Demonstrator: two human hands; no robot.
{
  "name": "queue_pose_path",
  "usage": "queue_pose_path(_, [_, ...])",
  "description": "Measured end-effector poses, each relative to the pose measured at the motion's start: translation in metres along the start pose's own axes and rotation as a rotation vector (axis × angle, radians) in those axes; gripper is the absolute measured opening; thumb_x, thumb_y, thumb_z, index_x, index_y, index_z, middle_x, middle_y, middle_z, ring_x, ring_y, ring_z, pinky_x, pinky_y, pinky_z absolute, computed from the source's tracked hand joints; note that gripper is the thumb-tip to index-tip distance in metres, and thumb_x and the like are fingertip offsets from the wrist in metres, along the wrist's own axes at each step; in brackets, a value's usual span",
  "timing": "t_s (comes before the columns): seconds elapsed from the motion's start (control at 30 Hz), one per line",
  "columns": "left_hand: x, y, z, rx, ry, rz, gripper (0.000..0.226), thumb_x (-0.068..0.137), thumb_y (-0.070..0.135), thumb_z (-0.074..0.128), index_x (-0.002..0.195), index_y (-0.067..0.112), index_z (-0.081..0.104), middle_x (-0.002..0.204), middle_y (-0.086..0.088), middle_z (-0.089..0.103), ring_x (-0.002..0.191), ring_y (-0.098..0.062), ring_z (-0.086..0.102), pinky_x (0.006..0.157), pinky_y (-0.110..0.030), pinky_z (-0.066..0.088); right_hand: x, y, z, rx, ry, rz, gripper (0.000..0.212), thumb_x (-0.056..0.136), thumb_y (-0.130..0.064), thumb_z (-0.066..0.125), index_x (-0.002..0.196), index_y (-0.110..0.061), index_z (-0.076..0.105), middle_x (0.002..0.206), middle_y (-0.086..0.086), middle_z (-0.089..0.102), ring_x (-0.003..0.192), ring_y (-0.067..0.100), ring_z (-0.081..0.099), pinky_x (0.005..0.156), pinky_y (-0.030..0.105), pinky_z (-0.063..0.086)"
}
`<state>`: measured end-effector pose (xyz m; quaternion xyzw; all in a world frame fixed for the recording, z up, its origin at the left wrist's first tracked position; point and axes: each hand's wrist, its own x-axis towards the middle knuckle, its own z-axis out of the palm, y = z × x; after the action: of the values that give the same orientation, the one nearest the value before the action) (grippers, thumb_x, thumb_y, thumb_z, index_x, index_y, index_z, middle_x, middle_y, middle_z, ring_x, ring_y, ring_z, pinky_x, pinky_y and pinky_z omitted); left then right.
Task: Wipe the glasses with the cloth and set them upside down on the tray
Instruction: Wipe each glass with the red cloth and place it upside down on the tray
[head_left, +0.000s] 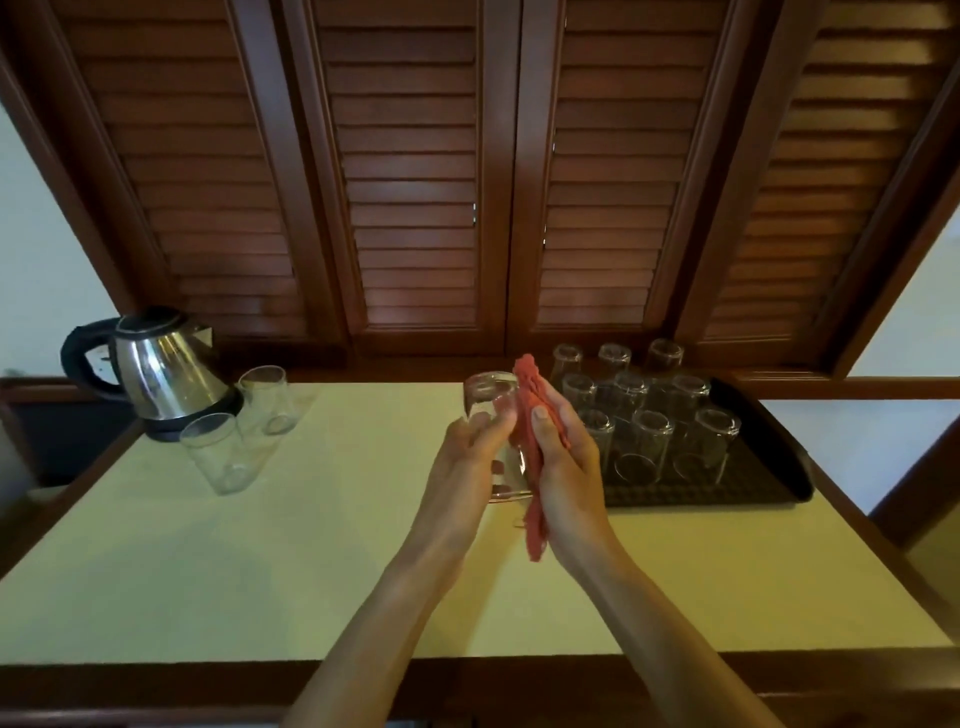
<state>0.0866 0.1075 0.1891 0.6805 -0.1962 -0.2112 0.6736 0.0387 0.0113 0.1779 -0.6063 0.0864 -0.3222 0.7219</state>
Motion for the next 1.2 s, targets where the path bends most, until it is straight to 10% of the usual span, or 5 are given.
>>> queue_pose_path(0.17, [0.015, 0.001, -0.014, -0.085, 0.177, 0.014, 0.051, 0.092, 0.059, 0.066, 0.128, 0.024, 0.060, 0.122, 0.001, 0.065, 0.108, -0.014, 0.065, 0.090, -0.032, 0.056, -0.034, 0.008, 0.008, -0.084, -0.017, -0.040, 0.041, 0.100, -0.033, 0.049, 0.141, -0.030, 0.053, 0.132, -0.015, 0.065, 0.125, 0.000, 0.057, 0.105, 0.021, 0.046])
queue_pose_path(0.53, [0.018, 0.006, -0.014, -0.003, 0.030, 0.173, 0.046, 0.095, 0.059, 0.050, 0.132, 0.035, 0.060, 0.111, 0.010, 0.071, 0.092, 0.005, 0.070, 0.071, -0.013, 0.053, -0.012, 0.009, 0.007, -0.058, 0.017, 0.004, 0.030, 0.106, -0.022, 0.045, 0.132, -0.031, 0.058, 0.124, -0.014, 0.070, 0.121, 0.005, 0.062, 0.104, 0.024, 0.048])
queue_pose_path(0.87, [0.010, -0.012, 0.000, -0.285, 0.174, 0.454, 0.056, 0.086, 0.038, 0.070, 0.136, 0.017, 0.051, 0.117, 0.004, 0.073, 0.113, -0.017, 0.071, 0.088, -0.027, 0.060, 0.007, 0.000, 0.001, 0.451, 0.092, 0.554, 0.035, 0.107, -0.028, 0.044, 0.127, -0.011, 0.067, 0.122, 0.015, 0.072, 0.121, 0.030, 0.065, 0.113, 0.044, 0.044])
queue_pose_path(1.2, [0.038, -0.011, -0.013, -0.257, 0.072, 0.548, 0.086, 0.073, -0.012, 0.082, 0.135, 0.012, 0.027, 0.123, -0.022, 0.061, 0.111, -0.020, 0.071, 0.095, -0.030, 0.056, -0.008, 0.004, -0.005, 0.520, 0.105, 0.625, 0.032, 0.106, -0.022, 0.047, 0.128, -0.009, 0.066, 0.121, 0.019, 0.072, 0.117, 0.030, 0.067, 0.106, 0.042, 0.049])
